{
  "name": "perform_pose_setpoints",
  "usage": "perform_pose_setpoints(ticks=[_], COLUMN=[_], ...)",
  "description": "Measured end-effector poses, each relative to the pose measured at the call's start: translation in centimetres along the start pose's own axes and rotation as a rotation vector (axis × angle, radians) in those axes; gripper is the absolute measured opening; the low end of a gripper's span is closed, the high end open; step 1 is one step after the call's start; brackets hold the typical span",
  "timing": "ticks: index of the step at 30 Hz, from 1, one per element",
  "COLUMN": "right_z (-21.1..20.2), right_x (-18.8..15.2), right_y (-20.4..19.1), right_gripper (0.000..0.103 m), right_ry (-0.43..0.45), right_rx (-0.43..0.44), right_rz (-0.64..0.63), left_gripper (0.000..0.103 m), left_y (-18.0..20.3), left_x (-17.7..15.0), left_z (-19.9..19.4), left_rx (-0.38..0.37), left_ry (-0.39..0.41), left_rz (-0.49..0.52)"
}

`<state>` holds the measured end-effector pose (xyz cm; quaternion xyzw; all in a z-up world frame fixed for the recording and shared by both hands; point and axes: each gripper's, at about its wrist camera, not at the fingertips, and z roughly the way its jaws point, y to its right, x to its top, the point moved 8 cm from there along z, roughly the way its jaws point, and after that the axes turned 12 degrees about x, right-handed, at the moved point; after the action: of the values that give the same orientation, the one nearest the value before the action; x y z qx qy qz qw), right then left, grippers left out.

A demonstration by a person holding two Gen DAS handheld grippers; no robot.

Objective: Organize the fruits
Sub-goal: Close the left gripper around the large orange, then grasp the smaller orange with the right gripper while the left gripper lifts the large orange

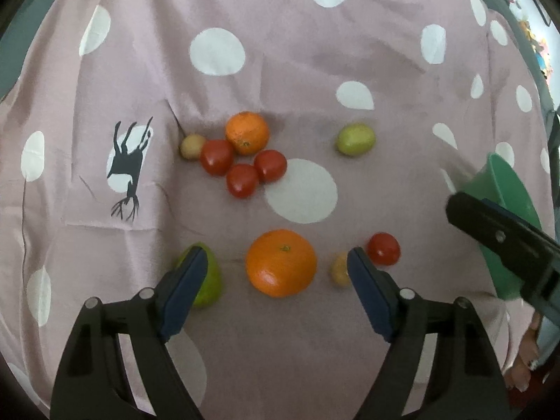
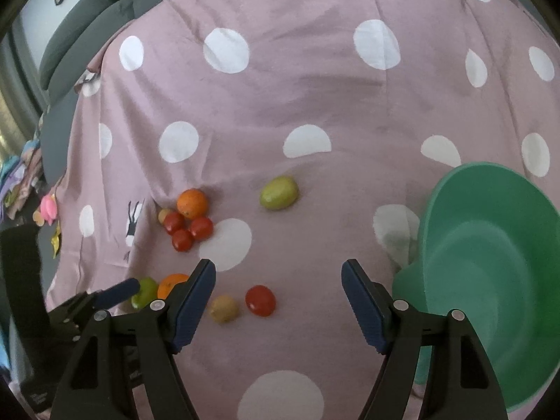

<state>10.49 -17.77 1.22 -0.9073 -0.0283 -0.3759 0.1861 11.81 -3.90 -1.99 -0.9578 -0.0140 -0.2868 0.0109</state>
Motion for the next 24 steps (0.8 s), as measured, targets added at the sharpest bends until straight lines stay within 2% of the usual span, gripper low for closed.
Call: perform_pose_setpoints(ticks=[3,8,10,14,24], right_z=[0.2,0.6,0.7,0.7,0.6], right_x=[0.0,-0.2,-0.2,-0.1,-0.2], right_y=[0.0,0.0,0.0,0.0,0.3], right_gripper=[0.076,0.076,0.076,0.076,0.076], right_ry=[0.001,0.002,-0.003,0.001,-0.019], right_rx=[0.012,0.008,0.005,0.01,0.011], right_rz=[0.006,0.007,0.005,0.009,0.022], left_gripper=[0.073,0.07,0.07,0.045,0.044], left_y=[0.3,1.5,1.5,1.4,0.4], left_x=[0.3,0.4,0.1,0.1,0.8], left_z=[0.1,1.0,1.8,2.1,1.2], left_rx=[-0.007,-0.029,-0.039,-0.003,-0.08], left_ry=[0.001,-0.022,-0.065,-0.04,-0.054], left_rz=[-0.001,0.021,0.002,0.016,-0.037])
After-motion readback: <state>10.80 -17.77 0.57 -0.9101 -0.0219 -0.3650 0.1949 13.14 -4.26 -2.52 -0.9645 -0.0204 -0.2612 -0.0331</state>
